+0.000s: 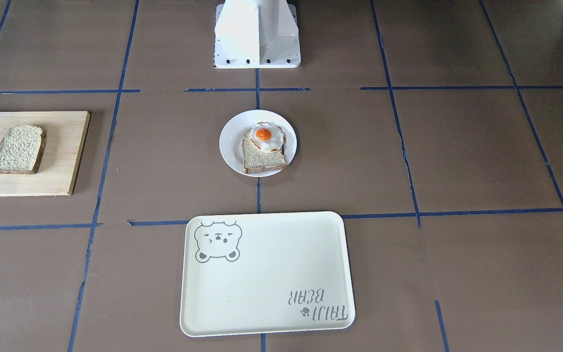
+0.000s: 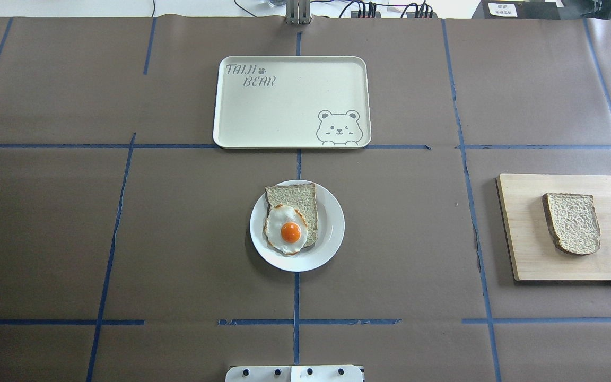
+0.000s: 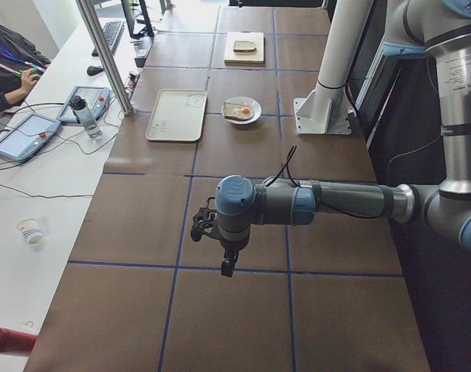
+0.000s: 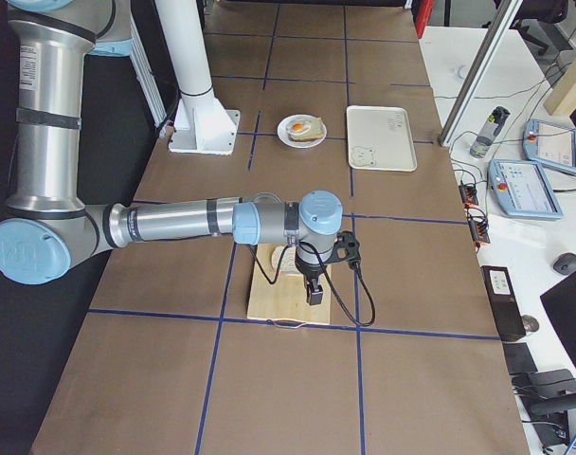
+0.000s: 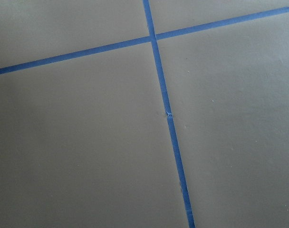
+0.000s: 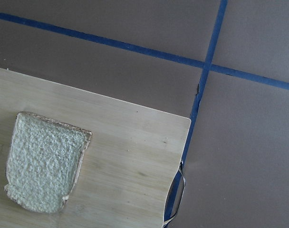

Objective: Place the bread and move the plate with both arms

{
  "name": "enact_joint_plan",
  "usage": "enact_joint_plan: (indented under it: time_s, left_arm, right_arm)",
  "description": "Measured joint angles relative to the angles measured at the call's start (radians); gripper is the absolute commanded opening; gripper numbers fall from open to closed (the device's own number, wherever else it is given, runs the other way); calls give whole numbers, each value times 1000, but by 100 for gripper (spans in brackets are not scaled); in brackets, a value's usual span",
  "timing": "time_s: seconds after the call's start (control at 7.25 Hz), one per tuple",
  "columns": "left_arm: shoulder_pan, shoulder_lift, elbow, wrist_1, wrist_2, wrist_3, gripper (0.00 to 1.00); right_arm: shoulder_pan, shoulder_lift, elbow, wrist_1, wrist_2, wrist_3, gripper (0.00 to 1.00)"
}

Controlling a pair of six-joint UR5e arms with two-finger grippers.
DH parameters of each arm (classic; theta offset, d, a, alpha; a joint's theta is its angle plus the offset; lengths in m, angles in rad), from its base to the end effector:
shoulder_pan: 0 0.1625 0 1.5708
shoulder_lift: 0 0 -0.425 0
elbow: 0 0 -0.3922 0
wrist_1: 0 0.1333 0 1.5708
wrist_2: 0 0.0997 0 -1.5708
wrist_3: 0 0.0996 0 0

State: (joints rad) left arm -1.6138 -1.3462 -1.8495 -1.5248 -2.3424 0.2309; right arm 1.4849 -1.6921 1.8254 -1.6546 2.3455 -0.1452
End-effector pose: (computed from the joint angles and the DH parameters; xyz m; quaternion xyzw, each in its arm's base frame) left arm -0.0809 -0.3941 0.6262 0.0551 0.3723 0.0884 0.9223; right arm 0.0256 -0.4442 0.5984 0.0341 -0.3768 -0.1160 0.9184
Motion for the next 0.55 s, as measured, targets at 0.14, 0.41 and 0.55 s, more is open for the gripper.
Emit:
enact_joint_plan:
  time_s: [0.14, 0.41, 0.55]
  left_arm:
    - [0, 0, -2, -1, 0, 0, 100]
    - [2, 1, -1, -2, -2, 1, 100]
    - [4, 1, -1, -2, -3, 1, 100]
  right_arm:
    - [-3, 0, 4, 3, 0, 5, 100]
    - [-31, -6, 5, 26, 6, 58, 100]
    - [-67, -18, 4, 95, 12, 137, 100]
